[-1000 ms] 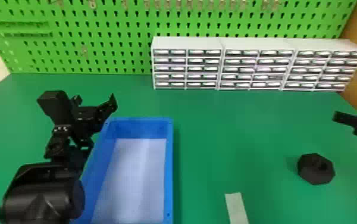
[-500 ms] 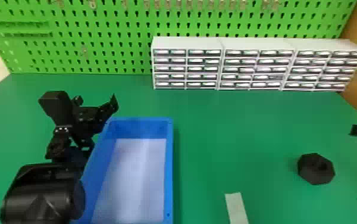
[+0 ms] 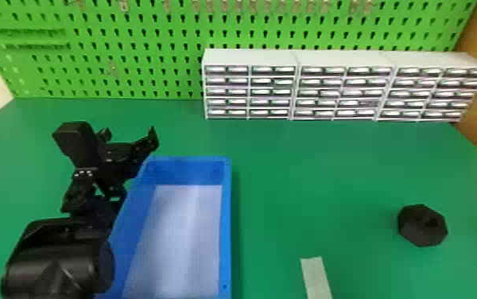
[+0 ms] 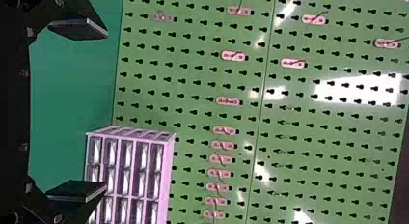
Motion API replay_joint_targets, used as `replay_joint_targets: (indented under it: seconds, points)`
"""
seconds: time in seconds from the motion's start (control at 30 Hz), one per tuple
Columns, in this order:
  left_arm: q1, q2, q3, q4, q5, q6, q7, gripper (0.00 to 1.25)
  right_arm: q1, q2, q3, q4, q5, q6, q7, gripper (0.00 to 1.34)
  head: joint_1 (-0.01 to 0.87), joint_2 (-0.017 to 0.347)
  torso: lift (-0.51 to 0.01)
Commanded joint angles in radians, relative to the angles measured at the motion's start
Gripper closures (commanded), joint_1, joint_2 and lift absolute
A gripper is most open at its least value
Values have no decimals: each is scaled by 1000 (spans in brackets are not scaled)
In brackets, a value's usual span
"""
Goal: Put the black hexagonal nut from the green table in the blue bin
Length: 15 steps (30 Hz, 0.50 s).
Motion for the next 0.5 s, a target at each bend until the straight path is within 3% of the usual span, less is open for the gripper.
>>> replay_joint_targets:
  seconds: [0.0, 0.47]
  points:
    - [0, 0, -1, 0, 0, -1, 0, 173, 2, -14, -1, 38, -29, 9, 0, 400, 686, 51, -97]
    - [5, 0, -1, 0, 2, -1, 2, 173, -1, -31, -27, 173, -81, -9, 0, 398, 686, 51, -97]
